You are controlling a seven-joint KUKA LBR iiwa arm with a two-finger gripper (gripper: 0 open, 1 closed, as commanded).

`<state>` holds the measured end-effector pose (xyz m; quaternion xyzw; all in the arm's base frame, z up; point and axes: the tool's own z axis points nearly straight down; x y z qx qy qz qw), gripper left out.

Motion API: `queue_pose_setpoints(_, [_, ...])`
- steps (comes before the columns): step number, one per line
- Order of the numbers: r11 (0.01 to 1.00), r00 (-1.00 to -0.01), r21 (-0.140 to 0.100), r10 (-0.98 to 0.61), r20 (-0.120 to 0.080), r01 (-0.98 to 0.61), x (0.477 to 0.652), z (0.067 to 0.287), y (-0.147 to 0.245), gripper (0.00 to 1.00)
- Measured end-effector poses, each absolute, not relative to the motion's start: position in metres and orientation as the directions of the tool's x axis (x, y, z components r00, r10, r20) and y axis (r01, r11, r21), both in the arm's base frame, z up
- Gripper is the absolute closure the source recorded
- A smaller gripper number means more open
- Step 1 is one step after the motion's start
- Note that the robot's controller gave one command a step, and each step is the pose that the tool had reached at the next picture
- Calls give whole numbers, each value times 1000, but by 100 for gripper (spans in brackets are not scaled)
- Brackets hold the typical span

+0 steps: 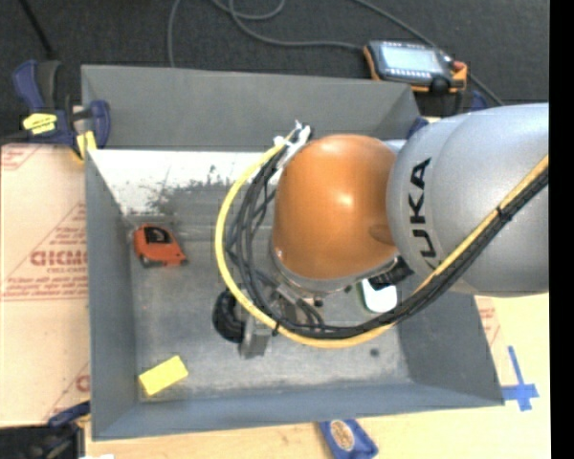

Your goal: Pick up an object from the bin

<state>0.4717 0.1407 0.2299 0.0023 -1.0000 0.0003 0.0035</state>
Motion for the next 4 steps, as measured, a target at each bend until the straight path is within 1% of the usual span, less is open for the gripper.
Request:
queue_pose_setpoints(1, [1000,-1000,1,-2,1,-2,473,233,140,0])
queue_pose_setpoints(2, [998,-998,1,-65,-6,-65,501,219,113,0])
queue_pose_setpoints(3, [999,-999,-1,-48,-3,-48,511,195,108,0])
queue_pose_setpoints(4, [1000,-1000,1,20,-1,20,513,170,105,0])
